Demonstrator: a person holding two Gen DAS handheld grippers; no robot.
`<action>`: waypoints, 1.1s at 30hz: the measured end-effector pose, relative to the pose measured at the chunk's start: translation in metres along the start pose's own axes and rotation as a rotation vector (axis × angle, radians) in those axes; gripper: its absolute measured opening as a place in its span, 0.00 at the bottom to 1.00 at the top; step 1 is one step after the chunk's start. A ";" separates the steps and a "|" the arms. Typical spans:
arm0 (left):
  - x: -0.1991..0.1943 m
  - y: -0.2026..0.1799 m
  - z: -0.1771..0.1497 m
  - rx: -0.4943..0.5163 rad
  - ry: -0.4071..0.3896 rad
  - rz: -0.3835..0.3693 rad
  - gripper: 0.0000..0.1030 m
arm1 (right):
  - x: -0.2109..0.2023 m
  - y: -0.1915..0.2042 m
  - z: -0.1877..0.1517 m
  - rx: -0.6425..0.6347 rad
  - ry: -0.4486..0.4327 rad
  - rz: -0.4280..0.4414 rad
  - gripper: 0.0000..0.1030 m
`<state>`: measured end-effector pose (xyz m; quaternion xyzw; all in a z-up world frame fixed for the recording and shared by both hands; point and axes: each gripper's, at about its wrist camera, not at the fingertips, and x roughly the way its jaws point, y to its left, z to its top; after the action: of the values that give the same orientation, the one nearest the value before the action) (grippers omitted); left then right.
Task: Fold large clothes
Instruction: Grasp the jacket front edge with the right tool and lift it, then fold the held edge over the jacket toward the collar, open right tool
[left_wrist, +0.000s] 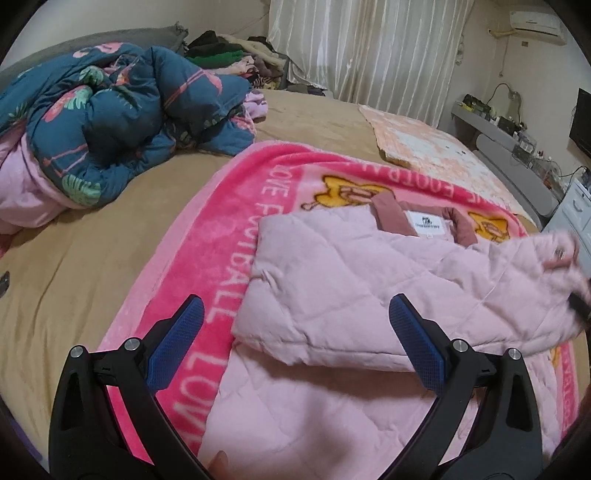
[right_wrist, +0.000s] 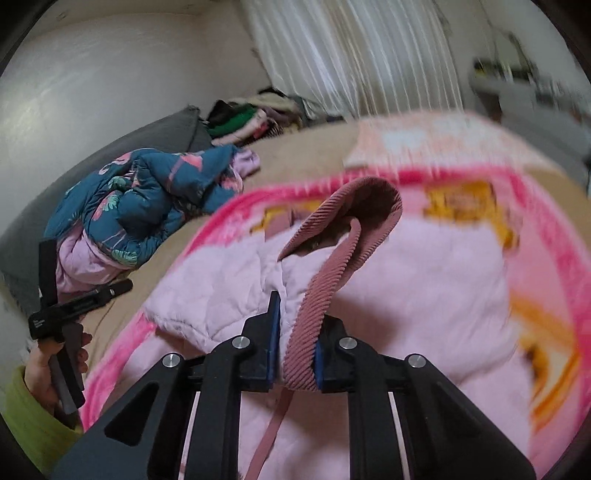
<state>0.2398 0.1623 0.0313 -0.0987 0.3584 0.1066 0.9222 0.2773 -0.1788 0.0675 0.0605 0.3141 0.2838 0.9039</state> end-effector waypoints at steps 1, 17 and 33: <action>-0.001 0.000 0.002 0.002 -0.005 -0.003 0.91 | -0.002 0.003 0.010 -0.020 -0.014 -0.002 0.13; 0.023 -0.041 0.022 0.084 0.008 -0.093 0.91 | -0.002 -0.039 0.025 -0.091 -0.057 -0.123 0.13; 0.079 -0.069 0.004 0.119 0.171 -0.162 0.91 | 0.028 -0.085 -0.013 0.053 0.042 -0.184 0.15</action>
<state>0.3180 0.1076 -0.0126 -0.0812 0.4324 0.0013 0.8980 0.3278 -0.2349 0.0176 0.0495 0.3444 0.1926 0.9175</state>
